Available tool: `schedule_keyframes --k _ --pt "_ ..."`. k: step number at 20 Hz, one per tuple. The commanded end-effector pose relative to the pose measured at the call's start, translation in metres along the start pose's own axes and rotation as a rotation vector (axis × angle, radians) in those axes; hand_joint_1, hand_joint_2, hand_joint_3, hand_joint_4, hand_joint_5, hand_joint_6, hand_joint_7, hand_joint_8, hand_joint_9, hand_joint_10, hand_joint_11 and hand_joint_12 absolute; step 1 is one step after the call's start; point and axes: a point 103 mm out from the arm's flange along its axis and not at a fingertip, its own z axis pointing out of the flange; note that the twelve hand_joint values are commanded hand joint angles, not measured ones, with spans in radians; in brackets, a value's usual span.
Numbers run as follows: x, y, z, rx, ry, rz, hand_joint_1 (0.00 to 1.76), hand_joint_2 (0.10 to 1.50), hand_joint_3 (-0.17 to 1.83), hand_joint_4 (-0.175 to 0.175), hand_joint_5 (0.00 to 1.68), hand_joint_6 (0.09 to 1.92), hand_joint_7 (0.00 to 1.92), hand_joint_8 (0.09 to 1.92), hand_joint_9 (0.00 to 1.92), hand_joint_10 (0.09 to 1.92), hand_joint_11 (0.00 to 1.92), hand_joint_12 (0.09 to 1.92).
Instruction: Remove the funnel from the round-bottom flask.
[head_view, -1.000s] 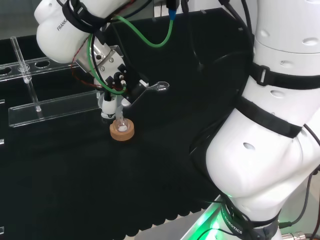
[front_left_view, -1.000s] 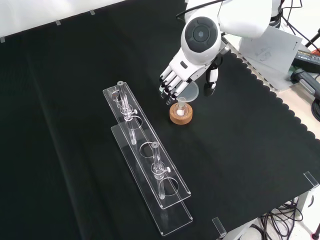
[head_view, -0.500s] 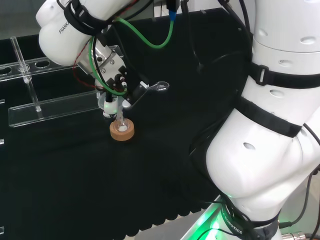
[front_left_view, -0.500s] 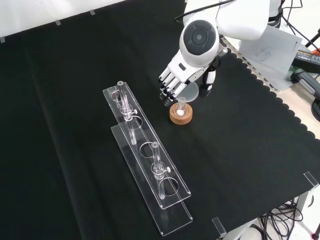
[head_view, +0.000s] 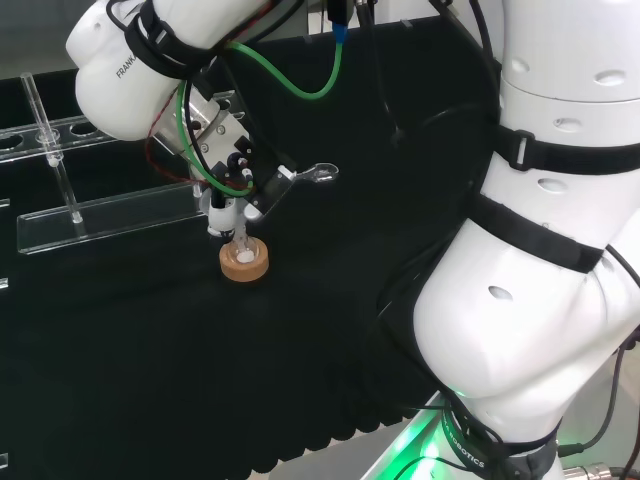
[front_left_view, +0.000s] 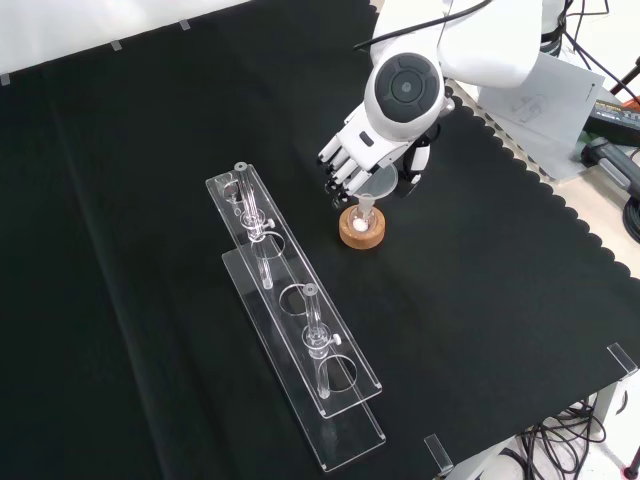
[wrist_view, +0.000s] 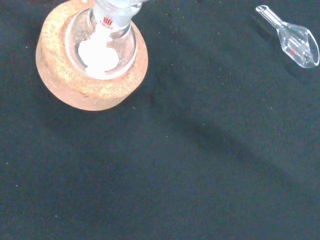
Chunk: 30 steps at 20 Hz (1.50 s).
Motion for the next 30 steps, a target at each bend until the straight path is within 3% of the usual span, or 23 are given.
schedule_keyframes --k 1,9,23,30 --pt "-0.006 -0.004 -0.003 -0.043 0.000 0.012 0.68 0.82 0.41 -0.001 0.59 0.09 0.59 0.64 0.94 0.49 0.54 1.31" --pt "-0.021 -0.016 -0.020 -0.083 -0.006 0.041 0.69 0.84 0.42 -0.001 0.68 0.13 0.69 0.64 1.07 0.47 0.58 1.29" --pt "-0.046 -0.053 -0.067 -0.146 -0.004 0.106 0.70 0.83 0.42 -0.003 0.68 0.16 0.70 0.64 1.11 0.45 0.60 1.27" --pt "-0.074 -0.063 -0.091 -0.165 0.027 0.145 0.70 0.83 0.42 -0.005 0.67 0.17 0.70 0.64 1.12 0.44 0.61 1.27"
